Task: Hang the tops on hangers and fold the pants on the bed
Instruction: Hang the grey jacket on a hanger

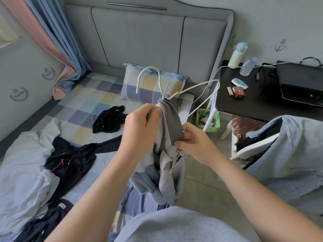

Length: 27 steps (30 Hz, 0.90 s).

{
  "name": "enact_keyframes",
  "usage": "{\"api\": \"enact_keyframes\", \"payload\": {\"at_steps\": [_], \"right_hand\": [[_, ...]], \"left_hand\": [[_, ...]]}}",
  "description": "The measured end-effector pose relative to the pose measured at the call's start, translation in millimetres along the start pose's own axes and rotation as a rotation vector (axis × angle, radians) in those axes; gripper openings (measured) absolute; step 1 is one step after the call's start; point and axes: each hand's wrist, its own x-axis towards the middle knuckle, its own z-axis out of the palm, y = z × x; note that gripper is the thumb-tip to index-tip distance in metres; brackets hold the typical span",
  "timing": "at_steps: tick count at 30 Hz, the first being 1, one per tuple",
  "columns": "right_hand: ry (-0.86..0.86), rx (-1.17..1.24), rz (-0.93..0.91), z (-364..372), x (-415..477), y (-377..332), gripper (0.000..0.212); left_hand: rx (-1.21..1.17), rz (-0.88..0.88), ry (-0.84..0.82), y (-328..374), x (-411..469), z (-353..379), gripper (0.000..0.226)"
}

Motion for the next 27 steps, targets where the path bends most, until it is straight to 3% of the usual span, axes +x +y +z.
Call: {"api": "enact_keyframes", "payload": {"at_steps": [1,4,5,10,12,16,19,23,27], "right_hand": [[-0.049,-0.049,0.019,-4,1,3,0.012],[-0.204,-0.244,0.146,-8,2,14,0.058],[-0.237,-0.291,0.184,-9,1,18,0.062],[-0.328,-0.849,0.220,-20,-3,34,0.044],[-0.231,-0.997,0.081,-32,-5,44,0.041],[-0.042,-1.059,-0.015,-64,-11,59,0.012],[-0.034,-1.307,-0.032,-77,-18,54,0.014],[0.061,-1.385,-0.034,-89,-18,49,0.014],[0.102,-1.252,-0.011,-98,-19,30,0.016]], "left_hand": [[0.001,-0.001,-0.006,0,0,1,0.046],[0.009,0.001,-0.032,0,-1,3,0.045],[0.015,0.005,-0.040,-1,0,3,0.043],[0.086,0.038,-0.115,-8,0,-10,0.036],[0.127,0.027,-0.169,-12,-2,-19,0.035],[0.168,-0.022,-0.208,-21,-6,-36,0.031],[0.163,-0.062,-0.293,-22,-13,-45,0.027],[0.212,-0.130,-0.367,-25,-17,-53,0.023],[0.291,-0.126,-0.387,-31,-19,-54,0.030]]}}
